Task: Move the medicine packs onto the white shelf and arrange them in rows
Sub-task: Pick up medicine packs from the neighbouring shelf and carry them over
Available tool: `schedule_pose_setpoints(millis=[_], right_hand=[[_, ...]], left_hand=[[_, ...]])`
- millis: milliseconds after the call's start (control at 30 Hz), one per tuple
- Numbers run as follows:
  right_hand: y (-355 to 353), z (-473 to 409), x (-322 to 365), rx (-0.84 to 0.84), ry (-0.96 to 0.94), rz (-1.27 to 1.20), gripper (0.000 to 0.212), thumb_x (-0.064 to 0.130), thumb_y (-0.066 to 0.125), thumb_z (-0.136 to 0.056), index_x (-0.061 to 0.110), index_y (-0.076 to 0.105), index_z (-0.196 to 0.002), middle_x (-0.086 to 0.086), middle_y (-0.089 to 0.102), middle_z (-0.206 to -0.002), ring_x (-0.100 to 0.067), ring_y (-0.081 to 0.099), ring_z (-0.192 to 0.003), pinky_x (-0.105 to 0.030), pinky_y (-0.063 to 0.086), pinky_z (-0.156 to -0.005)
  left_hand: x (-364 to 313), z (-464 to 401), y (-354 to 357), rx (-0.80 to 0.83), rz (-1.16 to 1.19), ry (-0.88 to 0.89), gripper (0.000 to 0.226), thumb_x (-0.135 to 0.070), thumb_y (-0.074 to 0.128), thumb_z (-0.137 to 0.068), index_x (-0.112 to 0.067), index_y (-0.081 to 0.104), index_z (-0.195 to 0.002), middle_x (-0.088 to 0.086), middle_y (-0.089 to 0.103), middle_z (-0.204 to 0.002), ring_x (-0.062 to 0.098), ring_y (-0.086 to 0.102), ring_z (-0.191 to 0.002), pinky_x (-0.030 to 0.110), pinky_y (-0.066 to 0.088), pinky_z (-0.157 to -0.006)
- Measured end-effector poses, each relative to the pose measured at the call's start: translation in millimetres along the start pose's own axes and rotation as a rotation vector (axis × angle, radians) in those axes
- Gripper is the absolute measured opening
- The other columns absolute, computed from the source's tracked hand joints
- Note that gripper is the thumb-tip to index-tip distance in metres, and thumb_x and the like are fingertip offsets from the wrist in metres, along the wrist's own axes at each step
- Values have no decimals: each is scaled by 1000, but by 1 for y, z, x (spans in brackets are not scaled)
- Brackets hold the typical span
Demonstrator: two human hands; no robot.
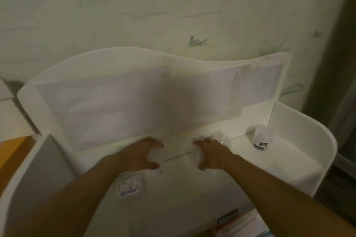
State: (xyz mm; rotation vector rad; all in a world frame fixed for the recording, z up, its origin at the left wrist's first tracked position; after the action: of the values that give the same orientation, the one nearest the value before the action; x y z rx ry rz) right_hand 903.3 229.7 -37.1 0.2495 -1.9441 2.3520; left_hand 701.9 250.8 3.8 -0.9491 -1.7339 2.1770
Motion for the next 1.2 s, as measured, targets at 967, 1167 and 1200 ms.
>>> schedule_pose_setpoints(millis=[967,1167,1200], right_hand=[[-111,25,-56,-192,-175,65,51,48,58,-90,30,48,-137,0,51,-137,-21,49,-125,-37,44,-98],[-101,41,-101,-157,-110,30,43,46,56,-91,34,51,-132,5,54,-132,-17,51,-121,-35,45,-95],[-103,43,-111,-147,-92,36,42,42,56,-92,34,51,-133,5,54,-132,-17,51,-121,-34,44,-94]], left_hand=[[-138,-61,-41,-166,55,112,66,-51,78,-70,-38,50,-130,-19,50,-123,2,54,-100,13,46,-85],[-194,-96,-26,-207,8,241,66,-54,76,-71,-39,49,-129,-14,53,-124,6,56,-101,31,52,-90],[-199,-103,-22,-197,0,244,65,-53,76,-71,-39,48,-129,-14,53,-124,5,56,-101,32,53,-90]])
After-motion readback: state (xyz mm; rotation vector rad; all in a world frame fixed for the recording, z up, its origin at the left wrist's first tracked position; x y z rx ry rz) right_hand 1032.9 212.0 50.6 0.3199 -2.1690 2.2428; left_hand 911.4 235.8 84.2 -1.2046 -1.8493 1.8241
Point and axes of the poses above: each hand's wrist, its own z-axis away from the middle knuckle, its own y-axis out of the palm, x = y × z, the point moved 10 cm from there along -z, towards the middle knuckle
